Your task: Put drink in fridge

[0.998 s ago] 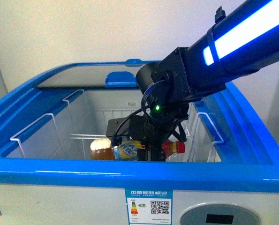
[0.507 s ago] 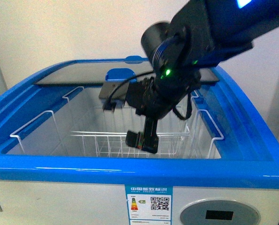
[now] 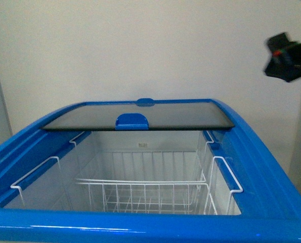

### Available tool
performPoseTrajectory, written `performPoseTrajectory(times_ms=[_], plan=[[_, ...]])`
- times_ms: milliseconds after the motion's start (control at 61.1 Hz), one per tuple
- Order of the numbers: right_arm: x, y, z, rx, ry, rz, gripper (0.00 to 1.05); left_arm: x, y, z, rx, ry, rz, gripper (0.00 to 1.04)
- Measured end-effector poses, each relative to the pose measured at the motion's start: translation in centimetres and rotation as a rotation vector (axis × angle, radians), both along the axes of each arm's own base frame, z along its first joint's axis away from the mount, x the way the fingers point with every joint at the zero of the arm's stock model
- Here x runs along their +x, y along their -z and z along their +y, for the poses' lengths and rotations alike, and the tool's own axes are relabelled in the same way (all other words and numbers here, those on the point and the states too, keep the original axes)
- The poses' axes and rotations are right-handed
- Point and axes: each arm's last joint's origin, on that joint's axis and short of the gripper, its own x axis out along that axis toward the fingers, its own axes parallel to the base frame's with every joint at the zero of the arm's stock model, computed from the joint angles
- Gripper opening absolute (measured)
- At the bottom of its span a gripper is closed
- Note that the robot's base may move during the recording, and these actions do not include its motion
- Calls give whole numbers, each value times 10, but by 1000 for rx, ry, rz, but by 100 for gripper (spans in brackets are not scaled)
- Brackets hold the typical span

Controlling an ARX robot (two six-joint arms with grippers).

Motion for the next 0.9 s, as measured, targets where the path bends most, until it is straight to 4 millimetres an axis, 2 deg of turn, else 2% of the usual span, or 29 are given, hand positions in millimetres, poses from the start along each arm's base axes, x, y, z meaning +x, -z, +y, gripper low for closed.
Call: performPoseTrajectory(times_ms=[49,82,115,131,180,213,245,294,327,376,458,671,720,900], plan=[[-33,10,-13,83,46,37,97,0,0,0,0,0,0,3],[-47,15,-16,116,54,55,97,0,0,0,0,0,0,3],[-76,27,-22,180,72,95,97,0,0,0,0,0,0,3],[-96,36,-24,220,91,108,96,0,0,0,0,0,0,3],[-139,56,-23,276,87,-77,85,0,0,0,0,0,0,3],[-151,61,-22,285,79,-128,82,0,0,0,0,0,0,3],[-170,70,-22,302,69,-172,77,0,0,0,0,1,0,3],[-200,93,-21,312,66,-176,68,0,0,0,0,0,0,3],[-214,107,-21,318,69,-174,63,0,0,0,0,0,0,3],[-228,118,-21,325,58,-222,56,0,0,0,0,0,0,3],[-237,124,-21,333,55,-279,44,0,0,0,0,0,-2,3],[-237,146,-21,336,56,-267,13,0,0,0,0,0,-1,3],[-237,151,-21,335,56,-270,2,0,0,0,0,0,-1,3],[-238,164,-21,339,55,-273,3,0,0,0,0,0,-1,3]])
